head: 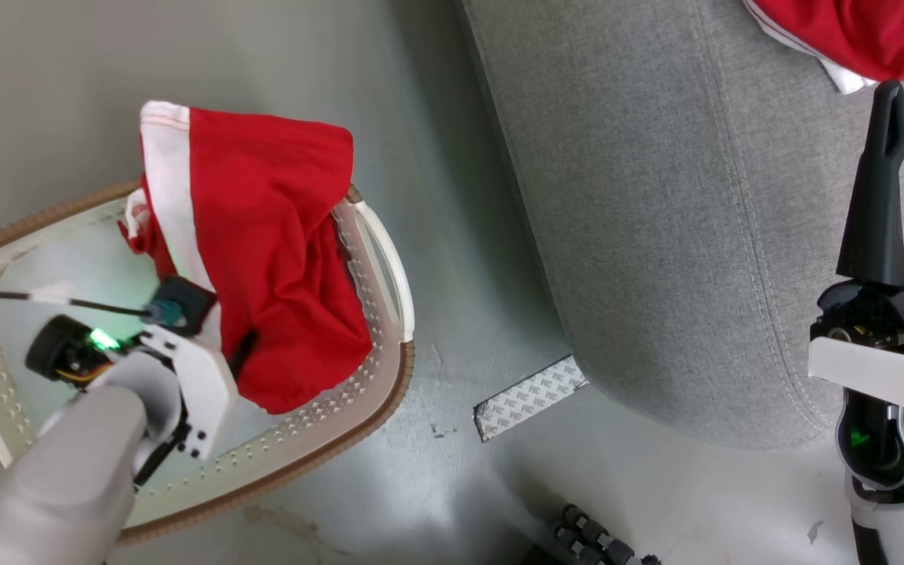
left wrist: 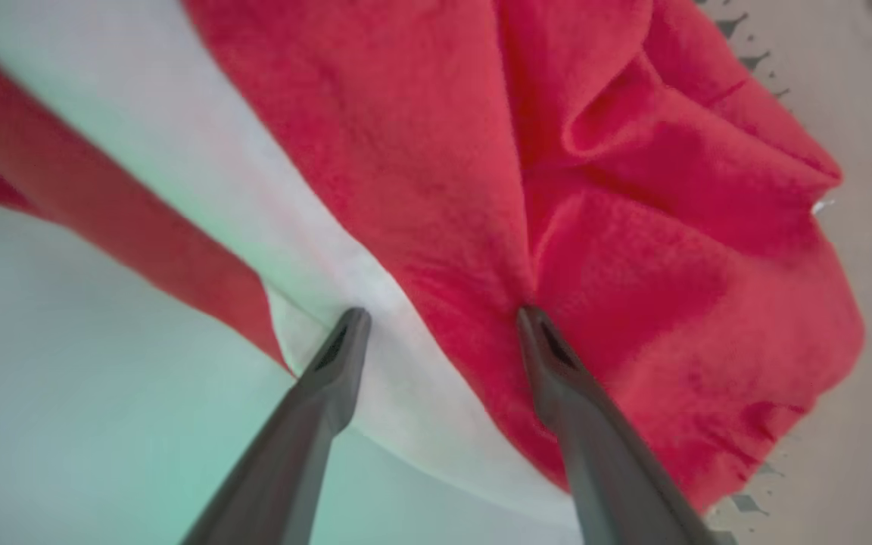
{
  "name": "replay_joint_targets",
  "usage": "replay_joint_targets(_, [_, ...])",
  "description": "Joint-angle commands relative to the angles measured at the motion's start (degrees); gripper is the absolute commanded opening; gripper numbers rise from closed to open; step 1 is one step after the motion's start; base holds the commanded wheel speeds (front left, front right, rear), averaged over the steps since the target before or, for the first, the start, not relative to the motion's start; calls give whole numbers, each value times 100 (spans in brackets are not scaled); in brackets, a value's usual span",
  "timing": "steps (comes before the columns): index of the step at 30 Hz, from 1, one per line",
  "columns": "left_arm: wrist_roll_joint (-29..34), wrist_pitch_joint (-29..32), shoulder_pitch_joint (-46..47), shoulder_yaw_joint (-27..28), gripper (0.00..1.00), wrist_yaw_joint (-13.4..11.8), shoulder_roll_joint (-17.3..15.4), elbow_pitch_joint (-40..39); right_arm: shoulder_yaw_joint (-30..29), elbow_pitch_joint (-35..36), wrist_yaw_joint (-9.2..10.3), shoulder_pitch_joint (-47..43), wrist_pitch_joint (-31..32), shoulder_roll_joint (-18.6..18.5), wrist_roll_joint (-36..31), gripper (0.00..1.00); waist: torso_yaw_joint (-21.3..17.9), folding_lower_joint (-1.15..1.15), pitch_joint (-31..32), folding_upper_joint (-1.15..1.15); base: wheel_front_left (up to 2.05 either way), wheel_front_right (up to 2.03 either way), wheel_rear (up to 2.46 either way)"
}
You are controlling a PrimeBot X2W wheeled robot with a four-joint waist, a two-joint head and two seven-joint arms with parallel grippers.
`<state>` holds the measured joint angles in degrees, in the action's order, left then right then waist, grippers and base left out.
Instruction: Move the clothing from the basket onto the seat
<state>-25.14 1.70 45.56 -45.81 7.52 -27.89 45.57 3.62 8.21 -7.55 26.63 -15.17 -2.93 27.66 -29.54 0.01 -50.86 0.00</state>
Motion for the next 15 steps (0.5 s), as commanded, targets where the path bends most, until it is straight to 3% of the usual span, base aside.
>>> replay_joint_targets(1, [46,41,108,-139,100,-10,7,71,-17,26,13,-70,4,6,-5,100,11,-1,-26,0,0,0,0])
replay_joint_targets(12, [-380,30,379,-1012,100,-10,119,343,15,-3,13,-83,4,6,-26,100,49,-1,-106,0,0,0,0])
replay_joint_targets(13, [-429,-19,408,-1077,60,-10,124,328,24,-11,13,-76,4,7,-33,100,51,-1,-106,0,0,0,0])
replay_joint_targets(14, [-486,-83,448,-1138,9,-10,127,306,29,-18,13,-67,4,6,-41,100,53,-1,-106,0,0,0,0])
replay_joint_targets(15, [-559,-118,483,-1186,0,-10,125,307,35,-30,13,-56,4,6,-49,100,54,-1,-104,0,0,0,0])
